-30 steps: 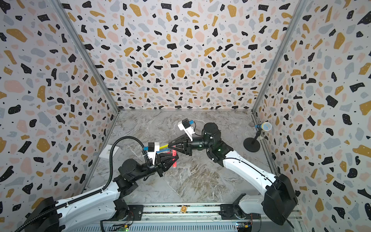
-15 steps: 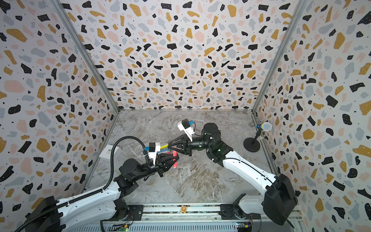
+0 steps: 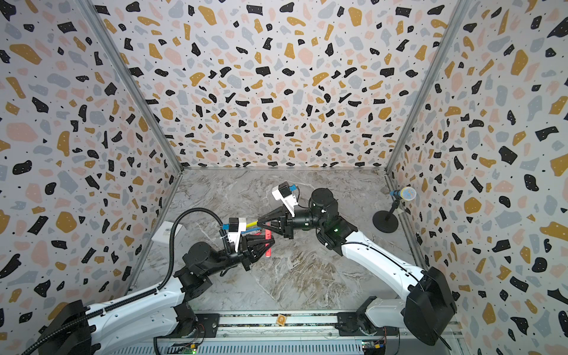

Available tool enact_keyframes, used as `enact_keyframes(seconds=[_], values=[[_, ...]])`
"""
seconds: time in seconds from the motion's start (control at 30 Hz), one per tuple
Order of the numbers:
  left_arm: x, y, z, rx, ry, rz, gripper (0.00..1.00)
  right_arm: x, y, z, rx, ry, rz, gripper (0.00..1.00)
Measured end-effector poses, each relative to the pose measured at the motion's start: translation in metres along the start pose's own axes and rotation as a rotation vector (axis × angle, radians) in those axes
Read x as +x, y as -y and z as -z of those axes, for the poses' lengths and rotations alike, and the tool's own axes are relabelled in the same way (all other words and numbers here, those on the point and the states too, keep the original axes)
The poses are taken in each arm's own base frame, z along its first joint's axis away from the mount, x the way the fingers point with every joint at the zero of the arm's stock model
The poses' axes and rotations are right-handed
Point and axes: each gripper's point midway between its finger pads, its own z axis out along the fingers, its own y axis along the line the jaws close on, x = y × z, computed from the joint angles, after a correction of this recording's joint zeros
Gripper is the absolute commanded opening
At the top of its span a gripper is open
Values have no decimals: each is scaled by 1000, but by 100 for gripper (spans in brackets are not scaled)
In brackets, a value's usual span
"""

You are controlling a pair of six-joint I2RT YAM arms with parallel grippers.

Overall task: Insert pens into pen caps
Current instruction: Put on the pen cap to the pen.

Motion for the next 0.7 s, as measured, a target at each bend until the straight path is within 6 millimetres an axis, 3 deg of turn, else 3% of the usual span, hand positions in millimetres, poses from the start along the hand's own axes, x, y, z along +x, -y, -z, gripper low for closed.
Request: enact_keyframes(seconds=[0.7], values=[[22, 9, 0, 76, -117, 38, 0, 32, -9, 1, 150, 35, 122, 0]])
